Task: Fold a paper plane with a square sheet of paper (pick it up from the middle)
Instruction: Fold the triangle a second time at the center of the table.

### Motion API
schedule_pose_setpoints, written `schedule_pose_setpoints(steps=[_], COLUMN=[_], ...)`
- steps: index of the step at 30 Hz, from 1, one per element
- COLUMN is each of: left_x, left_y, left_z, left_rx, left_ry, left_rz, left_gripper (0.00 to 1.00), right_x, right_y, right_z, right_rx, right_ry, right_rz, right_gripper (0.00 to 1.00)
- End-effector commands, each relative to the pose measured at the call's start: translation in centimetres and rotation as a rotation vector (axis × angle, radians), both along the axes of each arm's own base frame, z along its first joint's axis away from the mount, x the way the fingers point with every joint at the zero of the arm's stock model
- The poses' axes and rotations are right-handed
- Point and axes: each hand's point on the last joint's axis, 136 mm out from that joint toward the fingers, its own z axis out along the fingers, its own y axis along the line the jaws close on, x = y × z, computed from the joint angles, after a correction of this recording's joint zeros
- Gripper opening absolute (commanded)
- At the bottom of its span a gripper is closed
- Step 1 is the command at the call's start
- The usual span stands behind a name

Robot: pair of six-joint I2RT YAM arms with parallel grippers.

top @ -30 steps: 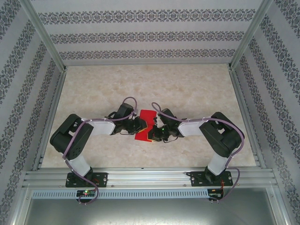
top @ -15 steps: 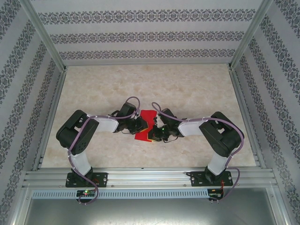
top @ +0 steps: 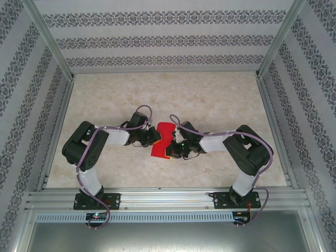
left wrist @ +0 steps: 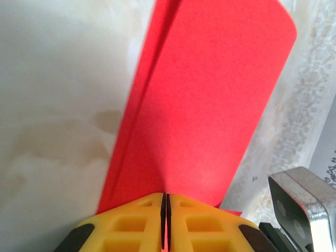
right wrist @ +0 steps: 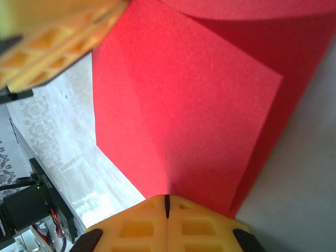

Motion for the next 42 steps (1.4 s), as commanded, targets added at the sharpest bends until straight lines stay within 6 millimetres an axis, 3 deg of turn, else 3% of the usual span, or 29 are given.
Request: schedule_pose_setpoints(steps=[1,13,20,24,28,34,38,42], left_x=[1.1,2.6,2.4,0.3,-1.4,-1.7,-2.0,-2.7], left_y=[1.7,4.3,3.2,0.5,-1.0,-1.7,-0.8,0.2], left_z=[-0.9,-0.1,4.3,5.5,3.9,0.9,-1.1,-2.5], left_rx=[0.047,0.041,-0.027,-0.054,-0.046,-0.039,0.021,0.077], left_ry=[0.002,-0.005,-0.077,-0.091,-0.061,-0.005,0.044,0.083], left_rz=[0.023,0.063,0.036,-0.057,-0.101,-0.101,-0.072,-0.061], left_gripper=[0.13,0.13,0.14,0.13,0.13,0.12,0.1,0.09], right_x=[-3.2,-2.7,-2.3,-2.1,-2.1,-1.8,-0.9,0.2], right_y=[-4.6,-4.0,-3.6,-3.5,-3.6,-2.8,-2.0,-0.9], right_z=[-5.3,-4.7,-4.4,-4.3,-4.4,-3.4,-1.3,2.1], right_rx=[-0.23,-0.204,-0.196,-0.194,-0.196,-0.151,-0.111,-0.053], right_ry=[0.137,0.119,0.112,0.108,0.105,0.091,0.052,-0.014], right_rz=[-0.028,-0.021,-0.019,-0.019,-0.024,-0.021,-0.02,-0.019], right_gripper=[0.0,0.0,0.0,0.0,0.0,0.0,0.0,0.03])
